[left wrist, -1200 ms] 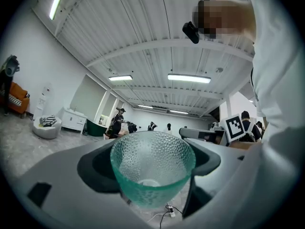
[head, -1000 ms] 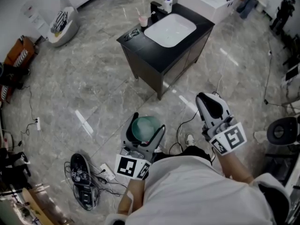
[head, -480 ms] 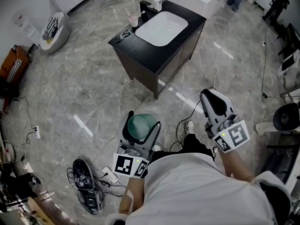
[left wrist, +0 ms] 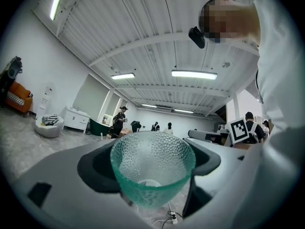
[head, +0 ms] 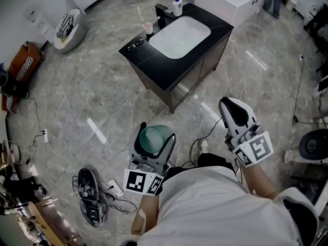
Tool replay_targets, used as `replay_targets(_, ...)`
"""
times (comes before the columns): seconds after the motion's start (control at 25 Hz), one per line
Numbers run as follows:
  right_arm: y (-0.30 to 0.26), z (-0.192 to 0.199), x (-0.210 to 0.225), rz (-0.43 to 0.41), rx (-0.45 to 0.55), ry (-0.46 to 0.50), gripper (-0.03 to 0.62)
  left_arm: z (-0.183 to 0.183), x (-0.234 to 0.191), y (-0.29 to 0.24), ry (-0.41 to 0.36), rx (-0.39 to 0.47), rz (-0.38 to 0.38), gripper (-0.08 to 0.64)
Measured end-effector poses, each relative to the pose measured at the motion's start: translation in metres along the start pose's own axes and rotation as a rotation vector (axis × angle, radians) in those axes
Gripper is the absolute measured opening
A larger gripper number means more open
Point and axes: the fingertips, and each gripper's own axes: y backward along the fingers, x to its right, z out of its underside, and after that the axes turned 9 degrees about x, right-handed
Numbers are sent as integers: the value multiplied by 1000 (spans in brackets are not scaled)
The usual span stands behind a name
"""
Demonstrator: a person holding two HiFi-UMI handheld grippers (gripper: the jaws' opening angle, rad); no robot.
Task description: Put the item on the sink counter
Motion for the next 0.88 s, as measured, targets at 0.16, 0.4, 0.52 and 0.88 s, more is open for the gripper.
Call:
replay_targets(0.16, -6, 6, 37, -32, -6, -7, 55, 10, 12, -33, -30, -6, -37, 400)
replay_targets(0.4, -12, 19, 79, -125, -35, -53, 55, 15, 29, -72, -87, 11, -131, 400)
replay_targets(0.52, -18, 21, 90, -182, -35, -72, 55, 14, 35, -83, -106, 23, -188, 400)
replay_targets(0.88, -39, 36, 88, -304, -37, -108, 55, 18, 30, -76, -142, 22, -316, 400)
